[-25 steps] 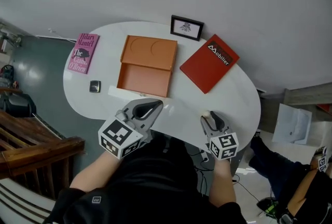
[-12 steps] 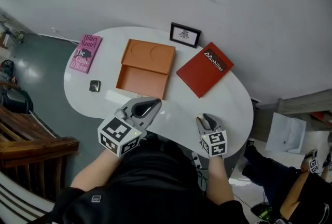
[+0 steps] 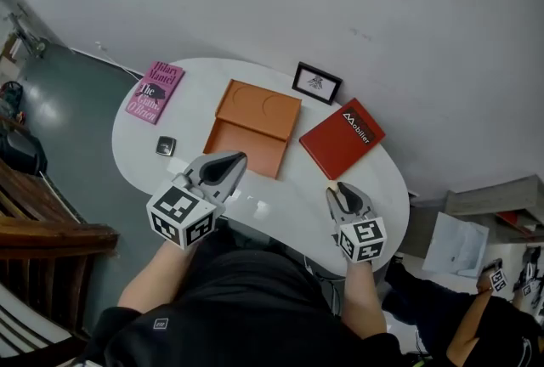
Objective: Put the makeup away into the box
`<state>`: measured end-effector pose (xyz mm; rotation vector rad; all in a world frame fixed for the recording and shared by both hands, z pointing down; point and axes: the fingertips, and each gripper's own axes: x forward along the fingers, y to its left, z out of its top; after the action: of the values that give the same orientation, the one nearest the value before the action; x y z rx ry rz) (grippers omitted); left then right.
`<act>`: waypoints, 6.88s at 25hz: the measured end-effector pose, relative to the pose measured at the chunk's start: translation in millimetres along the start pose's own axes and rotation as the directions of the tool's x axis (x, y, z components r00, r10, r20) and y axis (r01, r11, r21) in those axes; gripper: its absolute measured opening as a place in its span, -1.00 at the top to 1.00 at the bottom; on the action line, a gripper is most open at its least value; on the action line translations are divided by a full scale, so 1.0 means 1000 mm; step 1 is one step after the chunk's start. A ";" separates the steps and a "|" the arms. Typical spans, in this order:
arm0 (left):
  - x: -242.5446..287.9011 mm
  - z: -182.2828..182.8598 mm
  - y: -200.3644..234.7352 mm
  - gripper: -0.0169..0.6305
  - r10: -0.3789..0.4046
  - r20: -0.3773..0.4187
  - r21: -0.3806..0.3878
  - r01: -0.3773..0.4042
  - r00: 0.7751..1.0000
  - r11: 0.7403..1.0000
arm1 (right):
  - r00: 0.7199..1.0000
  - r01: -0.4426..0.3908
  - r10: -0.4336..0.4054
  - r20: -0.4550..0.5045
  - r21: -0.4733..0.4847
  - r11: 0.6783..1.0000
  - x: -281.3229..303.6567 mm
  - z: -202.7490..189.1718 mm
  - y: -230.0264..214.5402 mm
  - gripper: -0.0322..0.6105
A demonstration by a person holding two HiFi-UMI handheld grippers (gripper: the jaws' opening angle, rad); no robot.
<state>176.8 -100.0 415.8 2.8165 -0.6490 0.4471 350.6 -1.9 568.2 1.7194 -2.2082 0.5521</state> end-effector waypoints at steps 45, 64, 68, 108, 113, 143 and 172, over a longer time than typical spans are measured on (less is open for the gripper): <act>-0.054 -0.046 0.196 0.91 -0.133 -0.109 -0.071 0.126 0.985 0.990 | 0.956 0.088 -0.034 -0.293 0.175 0.981 0.198 -0.014 0.108 0.52; -0.080 -0.036 0.234 0.91 0.042 -0.021 -0.100 -0.044 0.999 0.994 | 0.999 0.051 -0.049 -0.019 0.155 0.987 0.162 0.113 0.092 0.44; -0.105 -0.031 0.254 0.91 0.137 0.031 -0.147 -0.131 0.990 0.980 | 0.996 -0.024 0.018 0.087 0.066 0.998 0.169 0.164 0.128 0.53; -0.071 -0.294 0.336 -0.17 0.273 -0.508 -0.077 -0.359 0.817 0.930 | 0.981 -0.193 0.193 -0.023 0.000 0.981 0.191 0.175 0.259 0.74; -0.074 -0.294 0.338 -0.02 0.290 -0.502 -0.052 -0.363 0.815 0.930 | 0.982 -0.189 0.189 -0.012 0.017 0.982 0.191 0.176 0.254 0.74; -0.055 -0.140 0.248 -0.01 0.172 -0.267 -0.045 -0.191 0.948 0.981 | 0.989 -0.114 0.105 0.105 0.083 0.990 0.137 0.169 0.187 0.74; 0.081 -0.200 0.158 0.05 0.195 -0.524 0.039 -0.205 0.829 0.978 | 0.990 -0.062 0.010 0.139 0.377 0.924 0.027 0.069 0.032 0.74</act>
<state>125.1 -215.7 651.3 2.4324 -0.8100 1.1905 313.6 -50.4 515.5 1.9547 -2.3480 0.9565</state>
